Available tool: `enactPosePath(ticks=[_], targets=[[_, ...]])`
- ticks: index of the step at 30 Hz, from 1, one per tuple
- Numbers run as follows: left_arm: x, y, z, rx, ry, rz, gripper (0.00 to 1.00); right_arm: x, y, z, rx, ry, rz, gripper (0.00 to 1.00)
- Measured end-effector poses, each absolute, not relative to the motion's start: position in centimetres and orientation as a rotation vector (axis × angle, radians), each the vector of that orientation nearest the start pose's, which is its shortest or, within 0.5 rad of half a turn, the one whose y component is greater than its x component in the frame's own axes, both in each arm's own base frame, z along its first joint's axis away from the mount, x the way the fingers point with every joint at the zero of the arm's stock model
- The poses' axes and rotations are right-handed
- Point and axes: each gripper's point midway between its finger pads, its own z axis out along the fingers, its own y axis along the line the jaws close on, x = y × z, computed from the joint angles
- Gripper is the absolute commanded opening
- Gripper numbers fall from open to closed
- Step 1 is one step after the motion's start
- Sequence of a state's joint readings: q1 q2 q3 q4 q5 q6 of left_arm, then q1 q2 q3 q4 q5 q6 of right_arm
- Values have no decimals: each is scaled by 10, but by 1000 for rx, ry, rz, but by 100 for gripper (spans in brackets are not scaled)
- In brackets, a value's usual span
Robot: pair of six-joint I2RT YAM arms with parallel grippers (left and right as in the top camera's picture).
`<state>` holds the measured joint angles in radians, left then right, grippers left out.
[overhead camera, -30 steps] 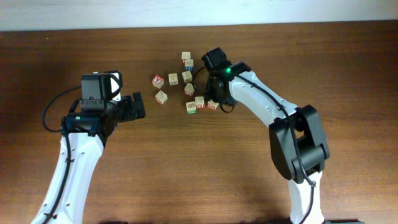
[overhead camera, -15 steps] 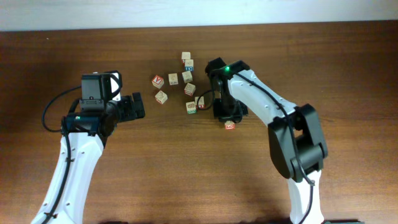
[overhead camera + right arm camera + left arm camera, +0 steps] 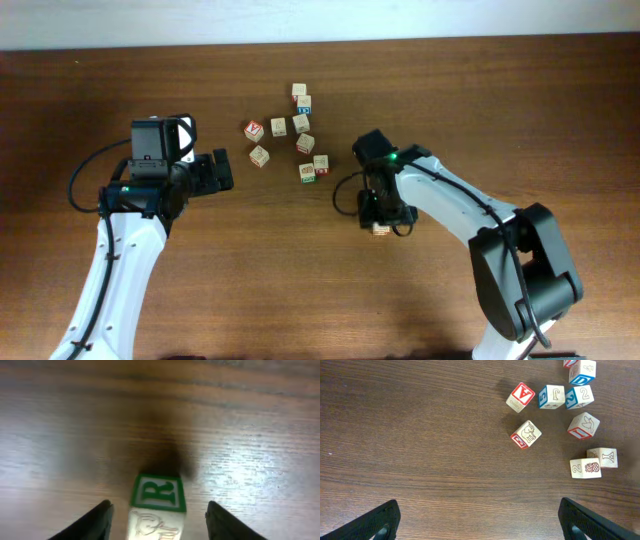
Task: Rotate 4 blocks
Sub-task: 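Grasp a block with the right gripper and set it down below the cluster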
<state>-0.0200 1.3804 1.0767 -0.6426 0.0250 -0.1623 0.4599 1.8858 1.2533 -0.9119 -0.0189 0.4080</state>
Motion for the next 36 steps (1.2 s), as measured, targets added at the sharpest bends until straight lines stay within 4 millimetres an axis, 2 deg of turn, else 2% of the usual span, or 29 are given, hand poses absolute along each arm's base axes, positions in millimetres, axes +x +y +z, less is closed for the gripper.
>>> enactPosePath(ticks=[3, 5, 6, 7, 8, 9, 11, 12, 15, 16, 18, 22, 23, 24, 25, 26, 28, 29, 30, 32, 33, 35, 36], targets=[[365, -12, 157, -169, 2514, -106, 99, 380, 188, 96, -150, 2860, 171, 72], [365, -12, 157, -169, 2515, -105, 99, 423, 210, 126, -139, 2659, 273, 72], [365, -12, 156, -169, 2518, -106, 99, 439, 217, 132, -114, 2593, 309, 72], [365, -12, 157, -169, 2517, -105, 99, 449, 223, 129, -100, 2564, 327, 72], [365, -12, 156, -169, 2520, -105, 99, 458, 231, 116, -100, 2553, 339, 72], [365, -12, 156, -169, 2517, -105, 99, 458, 242, 93, -120, 2578, 338, 72], [365, -12, 156, -169, 2518, -105, 99, 456, 260, 71, -162, 2593, 343, 72], [365, -12, 156, -169, 2518, -105, 99, 452, 267, 53, -184, 2619, 335, 72], [365, -12, 156, -169, 2517, -105, 99, 451, 267, 29, -187, 2655, 315, 57], [365, -12, 156, -169, 2517, -105, 99, 449, 265, 21, -189, 2676, 305, 48], [365, -12, 156, -169, 2517, -105, 99, 447, 264, 13, -186, 2694, 296, 36], [365, -12, 156, -169, 2517, -105, 99, 443, 262, 11, -188, 2721, 280, 31], [365, -12, 156, -169, 2518, -106, 99, 434, 256, 13, -191, 2764, 254, 31], [365, -12, 156, -169, 2518, -106, 99, 432, 256, 42, -189, 2735, 271, 31], [365, -12, 156, -169, 2518, -105, 99, 424, 251, 88, -186, 2696, 294, 32], [365, -12, 156, -169, 2517, -106, 99, 412, 244, 125, -184, 2673, 306, 32], [365, -12, 156, -169, 2519, -106, 99, 367, 213, 206, -110, 2643, 318, 31], [365, -12, 156, -169, 2518, -105, 99, 352, 202, 194, -73, 2725, 260, 31], [366, -11, 156, -170, 2518, -105, 99, 347, 196, 177, 0, 2770, 226, 31], [365, -11, 156, -170, 2518, -105, 99, 320, 179, 101, 161, 2925, 108, 31], [366, -11, 156, -170, 2518, -105, 99, 325, 183, 86, 186, 2895, 144, 32], [365, -11, 156, -170, 2519, -105, 99, 307, 176, 46, 237, 2946, 128, 32], [365, -11, 156, -170, 2519, -105, 99, 309, 178, 43, 248, 2940, 146, 32]])
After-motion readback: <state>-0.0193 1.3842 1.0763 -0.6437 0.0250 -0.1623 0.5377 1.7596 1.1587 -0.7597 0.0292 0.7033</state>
